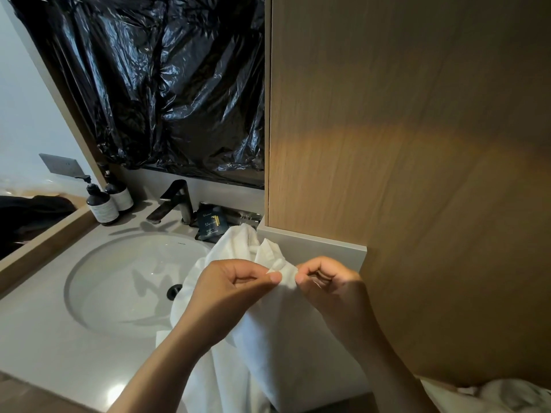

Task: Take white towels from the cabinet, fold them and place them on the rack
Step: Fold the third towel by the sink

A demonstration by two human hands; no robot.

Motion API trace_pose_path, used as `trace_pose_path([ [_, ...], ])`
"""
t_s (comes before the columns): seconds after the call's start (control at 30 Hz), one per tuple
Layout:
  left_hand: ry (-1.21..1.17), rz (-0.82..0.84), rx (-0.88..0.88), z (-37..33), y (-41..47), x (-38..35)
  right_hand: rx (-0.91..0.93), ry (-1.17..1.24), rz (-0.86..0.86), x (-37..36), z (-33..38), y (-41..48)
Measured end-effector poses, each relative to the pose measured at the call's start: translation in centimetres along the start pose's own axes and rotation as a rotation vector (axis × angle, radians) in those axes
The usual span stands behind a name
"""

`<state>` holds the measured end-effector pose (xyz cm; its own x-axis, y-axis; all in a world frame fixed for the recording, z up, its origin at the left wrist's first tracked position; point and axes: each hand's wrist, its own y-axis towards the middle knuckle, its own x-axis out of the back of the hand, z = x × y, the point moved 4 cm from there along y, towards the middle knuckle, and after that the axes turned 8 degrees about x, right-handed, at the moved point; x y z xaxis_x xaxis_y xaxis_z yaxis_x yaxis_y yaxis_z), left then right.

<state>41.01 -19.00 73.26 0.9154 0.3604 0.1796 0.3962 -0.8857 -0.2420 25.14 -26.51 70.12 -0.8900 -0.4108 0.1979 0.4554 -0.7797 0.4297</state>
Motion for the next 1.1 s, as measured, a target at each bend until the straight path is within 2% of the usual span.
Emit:
trace_pose_path([
  [0.27, 0.005, -0.102, -0.091, -0.2, 0.1, -0.1, -0.088, 0.061, 0.029, -0.2, -0.3, 0.1],
  [0.5, -0.139, -0.125, -0.098, -0.1, 0.1, -0.5, -0.156, 0.22, -0.074, -0.4, 0.4, 0.6],
  [0.63, -0.083, -0.071, -0.126, -0.4, 0.2, -0.8, -0.202, 0.252, -0.098, -0.2, 0.5, 0.6],
  [0.83, -0.019, -0.03, -0.151, -0.4, 0.4, -1.2, -0.207, 0.117, -0.104, 0.1, 0.7, 0.5],
  [0.97, 0.184, 0.041, -0.204, -0.2, 0.7, -1.1, -0.156, 0.095, -0.182, 0.9, 1.1, 0.7],
  [1.1, 0.343, 0.126, -0.232, 0.4, 0.8, -0.8, -0.068, 0.05, -0.188, 1.6, 1.6, 1.1],
])
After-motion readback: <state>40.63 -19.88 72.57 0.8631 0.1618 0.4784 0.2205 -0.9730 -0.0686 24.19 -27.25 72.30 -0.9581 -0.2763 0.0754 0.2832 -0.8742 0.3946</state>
